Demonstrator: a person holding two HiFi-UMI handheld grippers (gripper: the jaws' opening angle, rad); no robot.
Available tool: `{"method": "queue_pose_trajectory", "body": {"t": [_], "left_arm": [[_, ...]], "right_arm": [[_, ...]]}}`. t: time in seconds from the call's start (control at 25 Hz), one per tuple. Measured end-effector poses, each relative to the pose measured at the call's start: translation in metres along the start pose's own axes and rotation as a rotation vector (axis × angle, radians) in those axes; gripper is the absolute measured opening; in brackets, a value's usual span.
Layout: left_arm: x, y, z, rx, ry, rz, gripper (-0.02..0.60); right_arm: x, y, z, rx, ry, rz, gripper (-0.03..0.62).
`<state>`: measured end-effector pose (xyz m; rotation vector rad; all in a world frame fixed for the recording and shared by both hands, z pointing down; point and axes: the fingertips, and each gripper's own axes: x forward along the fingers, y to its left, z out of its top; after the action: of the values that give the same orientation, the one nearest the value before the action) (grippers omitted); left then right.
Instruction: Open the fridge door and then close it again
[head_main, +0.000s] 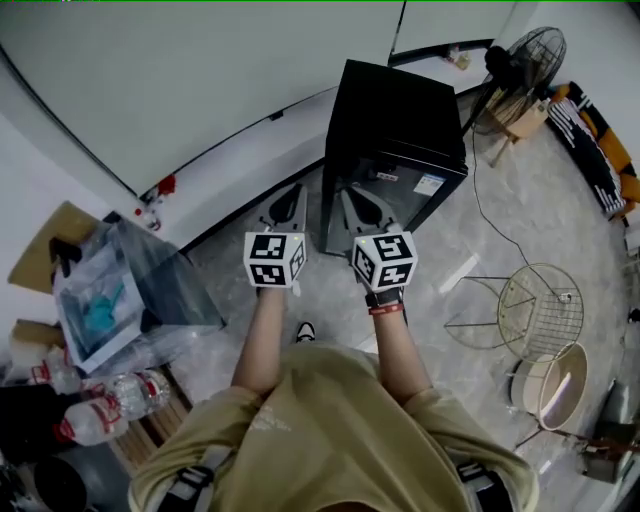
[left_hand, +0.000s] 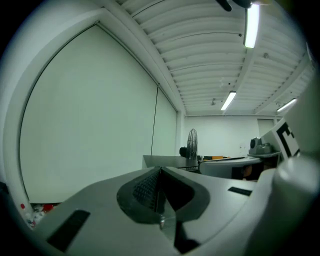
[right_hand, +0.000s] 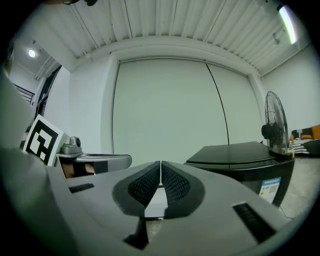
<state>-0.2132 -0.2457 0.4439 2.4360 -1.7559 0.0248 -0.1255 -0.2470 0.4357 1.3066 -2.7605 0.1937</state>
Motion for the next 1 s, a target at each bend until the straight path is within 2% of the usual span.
{"method": "queue_pose_trajectory", "body": {"t": [0.24, 0.44, 0.68, 1.0], "left_arm": [[0.027, 0.017, -0.021, -0.003, 0.05, -0.1, 0.02], [0.053, 0.026, -0.039, -0.04, 0.076, -0.143, 0.02], [0.092, 0.032, -0.068, -0.034, 0.126, -0.203, 0.02], [0.133, 0.042, -0.102, -0.052, 0.192, -0.22, 0.023]], "right_arm": [[0.014, -0.023, -0.004, -0.011, 0.022, -0.105, 0.029], [0.019, -0.057, 0.001, -0.081, 0.081, -0.155, 0.055], [0.04, -0.082, 0.005, -0.185, 0.166, -0.119, 0.085], [0.078, -0.107, -0.002, -0.346, 0.296, -0.024, 0.151]]}}
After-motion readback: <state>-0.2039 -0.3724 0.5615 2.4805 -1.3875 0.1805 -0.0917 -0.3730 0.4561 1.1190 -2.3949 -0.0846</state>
